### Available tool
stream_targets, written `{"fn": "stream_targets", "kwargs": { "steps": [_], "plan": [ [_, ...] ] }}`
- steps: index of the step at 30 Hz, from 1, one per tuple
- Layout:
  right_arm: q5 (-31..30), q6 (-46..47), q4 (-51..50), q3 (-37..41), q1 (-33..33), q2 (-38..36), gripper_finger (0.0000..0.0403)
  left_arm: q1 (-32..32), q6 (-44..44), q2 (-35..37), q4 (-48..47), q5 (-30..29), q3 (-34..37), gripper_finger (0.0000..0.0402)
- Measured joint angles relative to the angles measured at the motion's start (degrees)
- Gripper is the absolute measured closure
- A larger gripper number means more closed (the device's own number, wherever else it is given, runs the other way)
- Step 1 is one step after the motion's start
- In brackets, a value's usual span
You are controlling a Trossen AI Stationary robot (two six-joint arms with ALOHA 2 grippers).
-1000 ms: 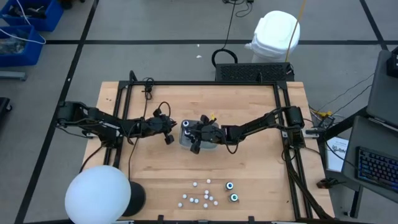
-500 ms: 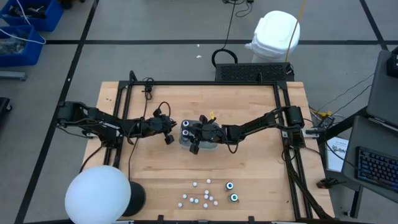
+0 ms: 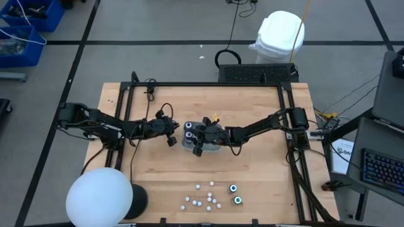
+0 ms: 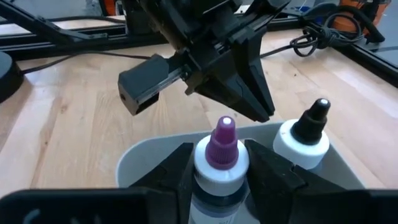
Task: Pick & Place food coloring
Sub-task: Put the large violet food coloring bottle into the gray bin, then put the large green food coloring bottle into the gray bin
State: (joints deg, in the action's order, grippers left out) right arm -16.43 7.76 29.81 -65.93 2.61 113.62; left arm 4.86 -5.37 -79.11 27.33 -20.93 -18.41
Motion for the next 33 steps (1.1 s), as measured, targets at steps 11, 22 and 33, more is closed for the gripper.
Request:
{"fn": "stream_targets", "kwargs": {
  "steps": [11,22,33],
  "plan": [
    [0.20,-0.64,1.21,0.00,-0.33,0.00,0.0230,0.00,0.12,0.00,0.10,-0.02,0.00,0.0360],
    [-1.92,-5.06,-3.96,0.07,-0.17,-6.66,0.0181,0.00,0.76,0.00,0.61,-0.04,0.04,0.0360],
    [-13.92,-8.05,-33.32,0.00,10.80,-33.52,0.0183,-0.02,4.22,0.00,-2.05,-0.09,0.04,0.0360]
  ]
}}
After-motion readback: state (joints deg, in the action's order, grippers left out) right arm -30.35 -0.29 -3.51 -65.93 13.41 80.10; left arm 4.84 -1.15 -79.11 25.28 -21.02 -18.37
